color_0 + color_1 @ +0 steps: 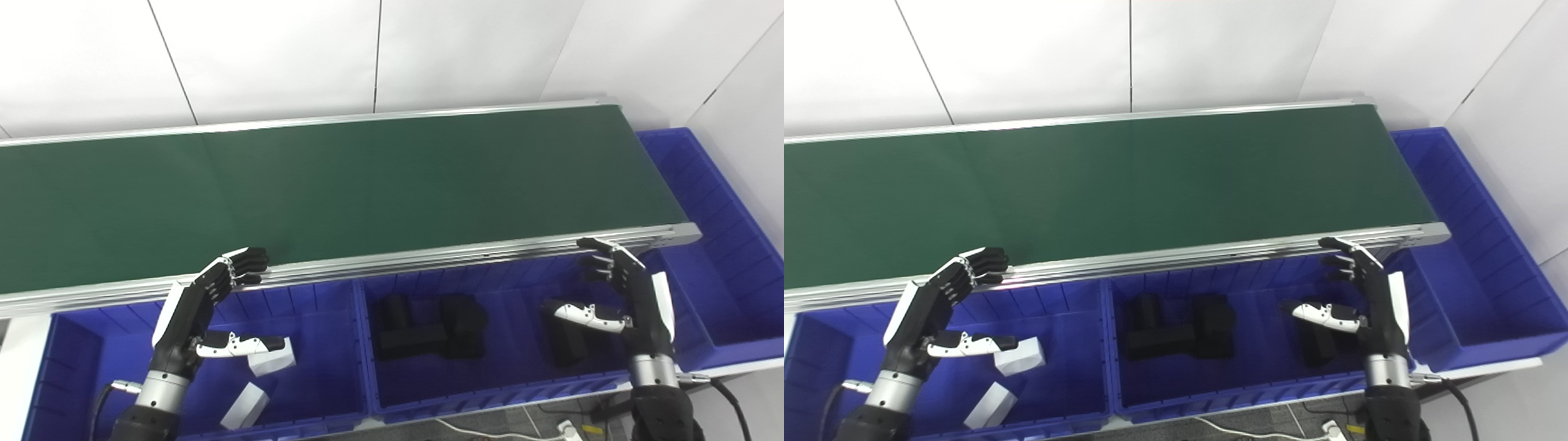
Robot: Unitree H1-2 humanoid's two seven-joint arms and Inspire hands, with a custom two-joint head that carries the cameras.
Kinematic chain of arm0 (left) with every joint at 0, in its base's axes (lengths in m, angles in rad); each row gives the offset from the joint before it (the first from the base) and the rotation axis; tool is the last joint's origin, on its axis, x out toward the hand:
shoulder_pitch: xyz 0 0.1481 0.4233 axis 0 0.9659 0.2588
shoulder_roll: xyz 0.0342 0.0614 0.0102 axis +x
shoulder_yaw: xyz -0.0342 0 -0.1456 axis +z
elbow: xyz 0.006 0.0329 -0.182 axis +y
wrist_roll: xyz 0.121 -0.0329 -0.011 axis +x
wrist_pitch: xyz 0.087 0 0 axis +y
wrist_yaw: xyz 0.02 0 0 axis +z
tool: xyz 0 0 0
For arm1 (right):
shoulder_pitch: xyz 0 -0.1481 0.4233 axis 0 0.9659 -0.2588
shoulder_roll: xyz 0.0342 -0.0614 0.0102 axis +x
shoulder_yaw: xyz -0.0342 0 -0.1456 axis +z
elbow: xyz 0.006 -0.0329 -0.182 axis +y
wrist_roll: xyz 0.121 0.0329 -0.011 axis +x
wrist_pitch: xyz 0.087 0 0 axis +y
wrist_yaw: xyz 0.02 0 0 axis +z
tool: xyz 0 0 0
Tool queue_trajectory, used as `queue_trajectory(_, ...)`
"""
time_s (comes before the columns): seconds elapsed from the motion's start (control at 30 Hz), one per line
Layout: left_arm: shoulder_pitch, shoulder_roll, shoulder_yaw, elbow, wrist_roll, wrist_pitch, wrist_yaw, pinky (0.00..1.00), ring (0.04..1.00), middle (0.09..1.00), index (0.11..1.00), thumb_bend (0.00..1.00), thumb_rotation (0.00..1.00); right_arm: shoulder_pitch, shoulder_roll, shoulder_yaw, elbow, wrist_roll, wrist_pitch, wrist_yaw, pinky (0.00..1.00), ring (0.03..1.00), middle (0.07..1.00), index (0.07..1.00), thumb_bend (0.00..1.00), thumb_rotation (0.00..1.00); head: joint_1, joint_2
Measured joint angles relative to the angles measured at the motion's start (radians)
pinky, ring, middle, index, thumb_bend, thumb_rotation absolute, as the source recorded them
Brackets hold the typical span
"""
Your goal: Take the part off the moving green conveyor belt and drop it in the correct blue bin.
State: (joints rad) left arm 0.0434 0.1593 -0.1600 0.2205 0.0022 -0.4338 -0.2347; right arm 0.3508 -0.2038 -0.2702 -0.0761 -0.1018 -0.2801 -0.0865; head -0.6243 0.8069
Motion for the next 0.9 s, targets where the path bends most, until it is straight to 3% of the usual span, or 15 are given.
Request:
queue_trajectory(0.4,0.019,-0.011,-0.019,0.004,0.063,0.0,0.017,0.7,0.748,0.752,0.752,0.97,0.04,-0.038,0.021,0.177,-0.168,0.047,0.006,0.111,0.65,0.752,0.83,0.746,1.0,0.24,0.141,-0.035)
queue_trajectory(0.67,0.023,-0.026,-0.044,0.004,0.086,0.0,0.041,0.7,0.749,0.756,0.756,0.96,0.0,-0.071,0.057,0.278,-0.159,0.048,0.007,0.153,0.65,0.752,0.85,0.781,1.0,0.3,0.222,-0.054)
queue_trajectory(0.9,0.039,-0.035,-0.065,0.004,0.118,0.0,0.073,0.69,0.745,0.749,0.756,0.96,0.02,-0.093,0.067,0.335,-0.037,0.04,0.001,0.175,0.66,0.764,0.854,0.785,1.0,0.33,0.327,-0.066)
